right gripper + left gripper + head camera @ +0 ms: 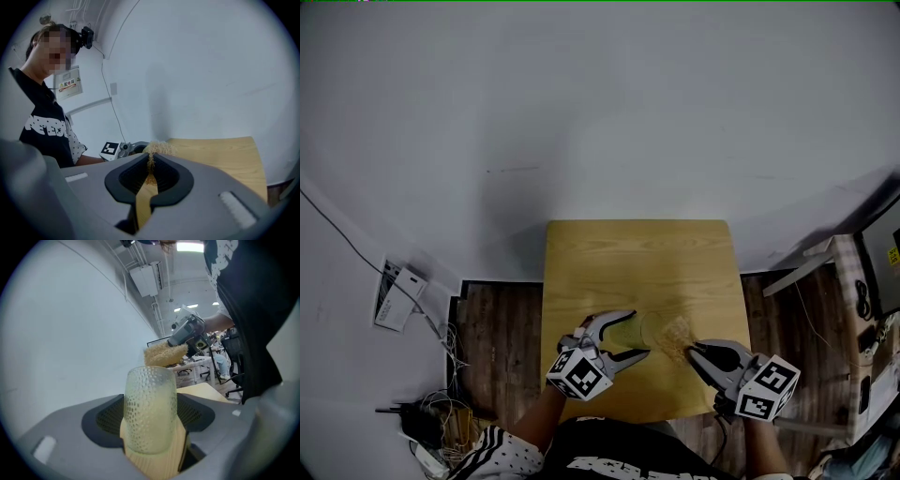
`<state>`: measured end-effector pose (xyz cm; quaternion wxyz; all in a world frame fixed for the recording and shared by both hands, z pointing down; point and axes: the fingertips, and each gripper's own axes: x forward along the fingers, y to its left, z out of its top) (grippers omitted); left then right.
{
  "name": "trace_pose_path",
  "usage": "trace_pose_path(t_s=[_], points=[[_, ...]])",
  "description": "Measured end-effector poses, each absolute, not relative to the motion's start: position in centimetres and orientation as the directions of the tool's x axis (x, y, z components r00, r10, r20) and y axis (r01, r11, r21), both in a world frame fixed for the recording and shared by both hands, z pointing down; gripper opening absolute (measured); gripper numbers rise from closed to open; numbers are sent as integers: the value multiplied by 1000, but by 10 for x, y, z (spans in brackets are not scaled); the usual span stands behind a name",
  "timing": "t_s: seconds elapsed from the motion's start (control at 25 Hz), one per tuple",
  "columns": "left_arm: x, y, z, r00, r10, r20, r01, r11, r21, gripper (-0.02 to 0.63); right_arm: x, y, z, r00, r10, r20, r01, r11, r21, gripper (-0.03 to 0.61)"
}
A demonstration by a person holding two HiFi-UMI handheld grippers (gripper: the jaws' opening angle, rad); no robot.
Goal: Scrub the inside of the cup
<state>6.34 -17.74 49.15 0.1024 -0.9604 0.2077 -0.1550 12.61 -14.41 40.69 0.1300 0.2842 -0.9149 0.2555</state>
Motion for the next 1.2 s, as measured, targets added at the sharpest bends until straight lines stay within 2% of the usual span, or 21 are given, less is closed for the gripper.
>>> trace_pose_path(t_s=[0.24, 0.6, 1.2], points=[[63, -191, 518, 864, -440, 243, -412, -897, -160, 348, 127, -147, 421, -752, -488, 443, -646, 678, -351, 35], [69, -198, 557, 862, -412, 296, -396, -911, -116, 348, 121, -157, 470, -672, -481, 563, -698, 665, -265, 35], [70, -194, 583, 848, -381, 369, -354, -924, -143, 347, 91, -172, 503, -681, -423, 597, -686, 653, -320, 35]])
